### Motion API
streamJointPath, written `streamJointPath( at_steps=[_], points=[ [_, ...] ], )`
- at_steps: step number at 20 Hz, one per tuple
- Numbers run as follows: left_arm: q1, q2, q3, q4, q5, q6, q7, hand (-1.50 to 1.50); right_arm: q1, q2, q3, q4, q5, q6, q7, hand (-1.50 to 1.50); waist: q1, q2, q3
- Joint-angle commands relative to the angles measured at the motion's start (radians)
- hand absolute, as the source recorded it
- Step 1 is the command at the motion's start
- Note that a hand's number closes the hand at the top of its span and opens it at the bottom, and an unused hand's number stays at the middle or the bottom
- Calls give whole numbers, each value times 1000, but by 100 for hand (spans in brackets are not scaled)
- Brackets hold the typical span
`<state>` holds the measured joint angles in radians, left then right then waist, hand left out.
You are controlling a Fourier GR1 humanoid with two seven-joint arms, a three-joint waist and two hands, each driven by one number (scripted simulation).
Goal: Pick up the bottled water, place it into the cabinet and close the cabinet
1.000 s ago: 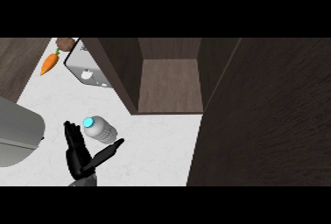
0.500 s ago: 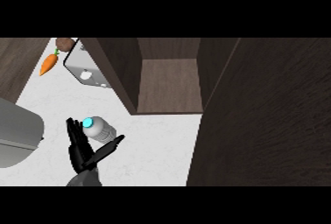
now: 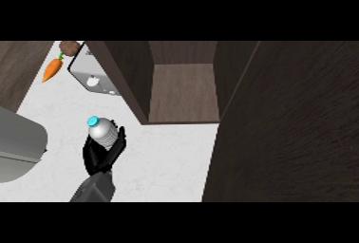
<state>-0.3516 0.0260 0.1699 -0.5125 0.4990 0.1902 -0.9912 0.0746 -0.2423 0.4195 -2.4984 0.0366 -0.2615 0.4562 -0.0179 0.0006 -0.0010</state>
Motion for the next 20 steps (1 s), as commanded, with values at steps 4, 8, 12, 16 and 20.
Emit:
streamJointPath(
  at_steps=[4,8,12,16,20],
  points=[
    [-38,23,-24,50,-82,93,-109,150,101,-30,-52,-133,-59,37,-17,-150,2,-2,1],
    [-117,-24,-20,115,-78,140,-180,150,89,-19,-60,-82,-29,44,-48,-150,-2,1,0],
    [-123,-10,-103,108,-142,-16,-84,150,59,-39,-165,-80,-74,52,-16,-150,1,1,0],
    [-172,-13,-222,108,-200,-228,75,150,109,-41,-164,-63,-72,74,-90,-150,-24,-4,2],
    [-172,-25,-243,72,-136,-388,114,150,122,-41,-228,-68,-128,91,-87,-150,-11,-3,1]
  ],
)
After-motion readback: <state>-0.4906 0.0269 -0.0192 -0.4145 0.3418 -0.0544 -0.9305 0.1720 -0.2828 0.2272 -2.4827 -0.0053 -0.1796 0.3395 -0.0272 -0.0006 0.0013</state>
